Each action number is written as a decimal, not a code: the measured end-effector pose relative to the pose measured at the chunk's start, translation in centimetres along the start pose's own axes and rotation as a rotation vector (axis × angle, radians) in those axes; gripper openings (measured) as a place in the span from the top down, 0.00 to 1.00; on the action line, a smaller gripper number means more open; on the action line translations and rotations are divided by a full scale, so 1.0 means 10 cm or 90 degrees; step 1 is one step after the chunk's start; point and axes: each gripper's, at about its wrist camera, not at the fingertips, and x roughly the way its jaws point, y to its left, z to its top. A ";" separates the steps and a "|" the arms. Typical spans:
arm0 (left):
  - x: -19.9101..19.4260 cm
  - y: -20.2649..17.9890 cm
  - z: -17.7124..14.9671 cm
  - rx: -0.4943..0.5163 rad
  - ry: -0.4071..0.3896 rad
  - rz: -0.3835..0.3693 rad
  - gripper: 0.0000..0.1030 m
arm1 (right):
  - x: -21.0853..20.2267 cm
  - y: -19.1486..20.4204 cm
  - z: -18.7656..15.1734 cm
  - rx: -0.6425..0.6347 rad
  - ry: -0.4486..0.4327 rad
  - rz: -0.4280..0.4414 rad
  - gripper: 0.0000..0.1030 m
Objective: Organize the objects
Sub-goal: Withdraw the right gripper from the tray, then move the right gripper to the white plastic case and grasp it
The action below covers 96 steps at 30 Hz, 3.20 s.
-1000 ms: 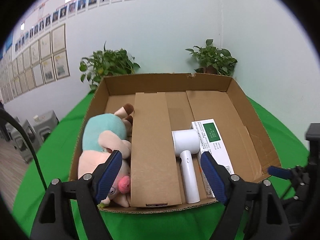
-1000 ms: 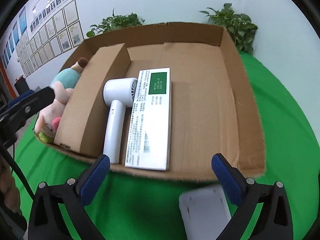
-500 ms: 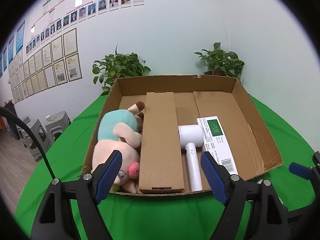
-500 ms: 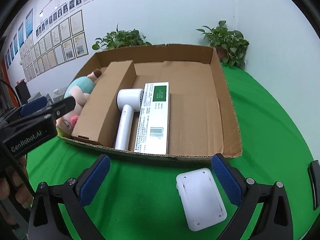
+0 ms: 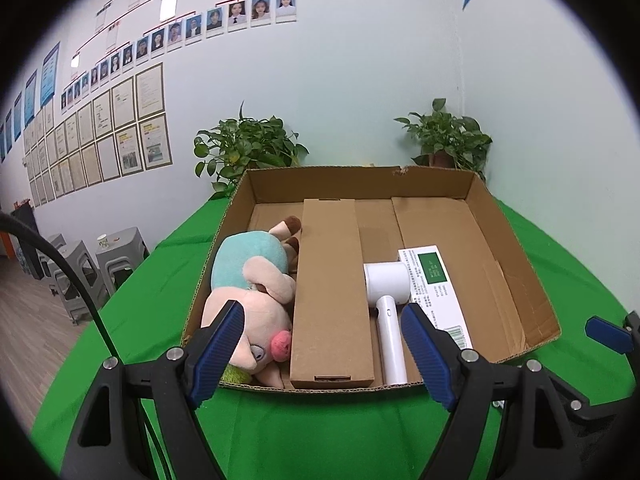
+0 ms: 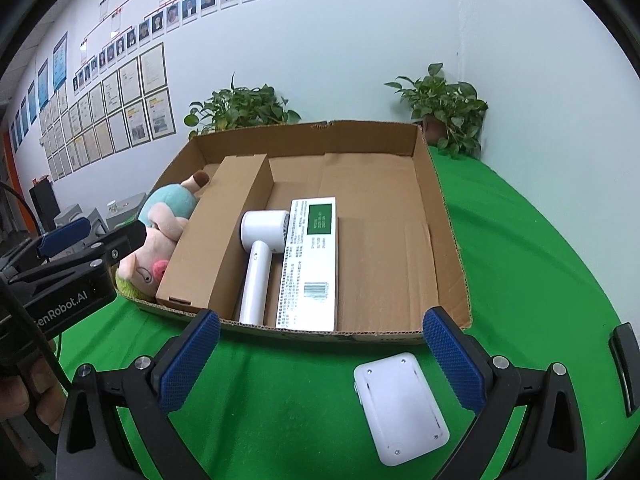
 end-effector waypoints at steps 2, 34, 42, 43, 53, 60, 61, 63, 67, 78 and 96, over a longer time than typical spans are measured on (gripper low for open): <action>0.00 0.02 -0.01 -0.006 -0.002 -0.003 0.23 | -0.03 -0.02 -0.01 0.001 -0.005 0.000 0.01; -0.02 0.07 0.01 0.003 -0.011 -0.047 0.07 | -0.13 0.03 -0.07 -0.026 -0.006 -0.006 0.01; -0.03 0.07 -0.01 0.001 -0.013 -0.042 0.07 | -0.11 0.04 -0.08 -0.030 -0.011 0.010 0.01; -0.03 0.07 -0.01 0.001 -0.013 -0.041 0.07 | -0.11 0.04 -0.09 -0.031 -0.011 0.012 0.01; -0.01 0.06 -0.03 -0.001 -0.008 -0.048 0.07 | -0.05 0.04 -0.11 -0.031 -0.009 0.018 0.01; 0.10 0.04 -0.15 -0.001 0.030 -0.081 0.07 | 0.08 -0.08 -0.28 -0.009 0.024 0.047 0.01; 0.13 0.03 -0.20 0.001 0.043 -0.092 0.07 | 0.14 -0.14 -0.35 -0.001 0.039 0.049 0.01; 0.22 0.03 -0.33 0.005 0.078 -0.108 0.07 | 0.26 -0.29 -0.47 0.010 0.074 0.039 0.01; 0.32 0.06 -0.55 0.008 0.125 -0.117 0.07 | 0.56 -0.71 -0.68 0.015 0.155 0.009 0.01; 0.34 0.14 -0.64 -0.008 0.150 -0.119 0.07 | 0.98 -0.69 -0.88 -0.049 0.256 0.017 0.38; 0.76 -0.23 -0.95 -0.164 0.338 -0.456 0.07 | 0.55 -0.18 -0.98 -0.082 0.190 0.138 0.01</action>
